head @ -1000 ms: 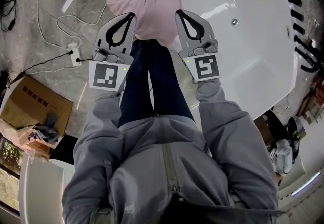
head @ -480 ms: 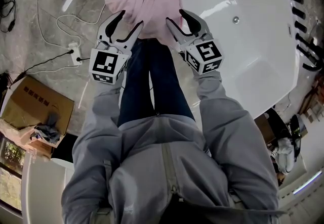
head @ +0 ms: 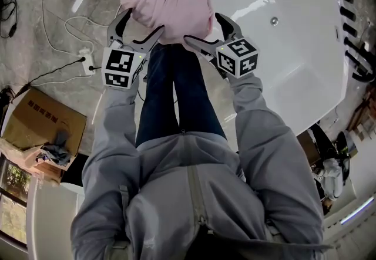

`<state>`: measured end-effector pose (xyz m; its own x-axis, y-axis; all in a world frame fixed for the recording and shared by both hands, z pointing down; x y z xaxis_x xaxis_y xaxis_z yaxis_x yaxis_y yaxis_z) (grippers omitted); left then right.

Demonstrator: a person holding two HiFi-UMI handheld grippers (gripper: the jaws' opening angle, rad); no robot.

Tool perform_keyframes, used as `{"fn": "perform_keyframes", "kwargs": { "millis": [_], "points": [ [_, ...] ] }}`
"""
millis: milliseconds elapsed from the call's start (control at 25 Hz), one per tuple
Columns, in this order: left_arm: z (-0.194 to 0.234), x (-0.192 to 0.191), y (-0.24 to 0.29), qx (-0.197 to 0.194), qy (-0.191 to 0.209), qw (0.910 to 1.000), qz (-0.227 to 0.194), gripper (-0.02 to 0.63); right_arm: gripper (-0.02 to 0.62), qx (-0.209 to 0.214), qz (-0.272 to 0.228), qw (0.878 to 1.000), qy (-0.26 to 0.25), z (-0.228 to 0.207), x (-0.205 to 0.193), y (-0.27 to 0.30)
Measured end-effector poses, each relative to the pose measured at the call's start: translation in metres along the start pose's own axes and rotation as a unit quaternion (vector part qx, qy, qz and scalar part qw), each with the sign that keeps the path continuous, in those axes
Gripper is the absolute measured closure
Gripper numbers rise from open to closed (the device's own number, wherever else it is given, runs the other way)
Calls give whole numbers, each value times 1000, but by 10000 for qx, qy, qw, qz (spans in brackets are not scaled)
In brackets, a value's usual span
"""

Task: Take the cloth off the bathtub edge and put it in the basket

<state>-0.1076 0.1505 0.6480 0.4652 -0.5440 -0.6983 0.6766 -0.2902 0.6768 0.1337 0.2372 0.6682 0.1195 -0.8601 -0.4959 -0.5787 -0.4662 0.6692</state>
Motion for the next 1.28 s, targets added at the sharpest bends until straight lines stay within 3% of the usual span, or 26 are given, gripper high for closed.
{"fn": "perform_keyframes", "kwargs": {
  "millis": [240,400,520,800,880,1040,1120,1280],
  "points": [
    [3,-3,13,-272,-35,9988,394,175,23,174,589,9960,655,-25,-22,16],
    [7,-3,22,-489,-17,9968,625,170,12,723,915,9851,1262,-35,-28,34],
    [6,-3,24,-534,25,9960,722,170,12,974,1062,9812,1288,-35,-25,41],
    [-8,-12,29,-715,43,9921,1034,172,19,1069,1398,9843,-158,6,-7,68],
    [-10,-14,31,-772,57,9911,1081,173,65,1018,1475,9811,-725,16,-1,69],
    [-9,-16,31,-963,-161,9889,1116,184,218,809,1425,9728,-1636,30,8,56],
    [-10,-15,29,-1055,-248,9880,1104,220,273,714,1374,9687,-1938,39,14,49],
    [-18,-9,20,-1173,-172,9883,955,383,364,547,1246,9607,-2419,56,26,38]
  ]
}}
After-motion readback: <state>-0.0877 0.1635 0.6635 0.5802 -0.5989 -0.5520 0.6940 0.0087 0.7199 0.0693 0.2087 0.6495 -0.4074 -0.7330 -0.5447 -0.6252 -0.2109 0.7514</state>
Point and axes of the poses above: the fingertips, and each gripper's own axes: y forward along the fingers, z to its left, x out of its top, the point moved 10 cm from there along -y, backward along the fingers, and after that the axes turned 2 degrees about y, right-handed, at the moved point
